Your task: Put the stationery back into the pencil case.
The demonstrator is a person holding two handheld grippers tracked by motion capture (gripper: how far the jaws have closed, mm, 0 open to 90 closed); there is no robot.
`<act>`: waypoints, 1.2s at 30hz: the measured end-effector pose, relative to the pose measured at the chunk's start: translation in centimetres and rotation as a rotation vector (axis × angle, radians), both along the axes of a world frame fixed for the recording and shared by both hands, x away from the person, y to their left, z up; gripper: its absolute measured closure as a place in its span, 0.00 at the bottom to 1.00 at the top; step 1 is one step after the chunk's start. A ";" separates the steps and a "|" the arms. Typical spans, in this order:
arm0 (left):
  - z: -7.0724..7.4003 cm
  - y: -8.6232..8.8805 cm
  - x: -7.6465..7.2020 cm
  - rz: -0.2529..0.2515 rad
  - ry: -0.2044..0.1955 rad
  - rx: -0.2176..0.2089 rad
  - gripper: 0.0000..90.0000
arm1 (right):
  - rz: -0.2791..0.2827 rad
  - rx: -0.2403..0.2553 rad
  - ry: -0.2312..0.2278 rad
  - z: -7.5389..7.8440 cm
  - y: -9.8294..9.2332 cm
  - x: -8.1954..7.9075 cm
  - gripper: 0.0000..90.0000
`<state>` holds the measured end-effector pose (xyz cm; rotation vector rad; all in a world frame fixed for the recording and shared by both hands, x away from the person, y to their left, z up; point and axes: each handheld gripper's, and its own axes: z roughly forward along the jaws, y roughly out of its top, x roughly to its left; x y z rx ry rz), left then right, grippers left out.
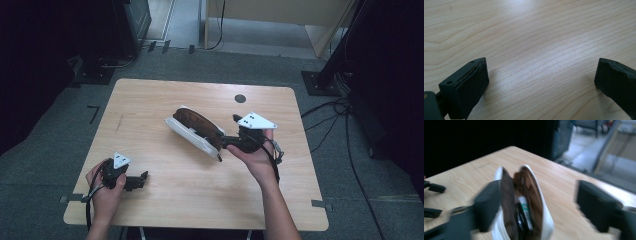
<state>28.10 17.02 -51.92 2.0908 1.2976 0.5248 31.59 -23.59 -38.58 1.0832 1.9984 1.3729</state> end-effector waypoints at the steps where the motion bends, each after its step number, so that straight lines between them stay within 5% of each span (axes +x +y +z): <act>1: 0.0 0.0 0.0 0.000 0.000 0.000 0.00 | -0.018 0.006 0.021 0.0 -0.4 -0.1 0.05; 13: 0.0 0.0 0.0 0.000 0.000 -0.001 0.00 | -0.169 0.004 0.056 -1.6 -5.3 -1.9 0.00; 36: 0.0 0.0 0.0 0.000 0.000 -0.001 0.00 | -0.312 -0.064 0.150 -7.1 -11.6 -4.3 0.00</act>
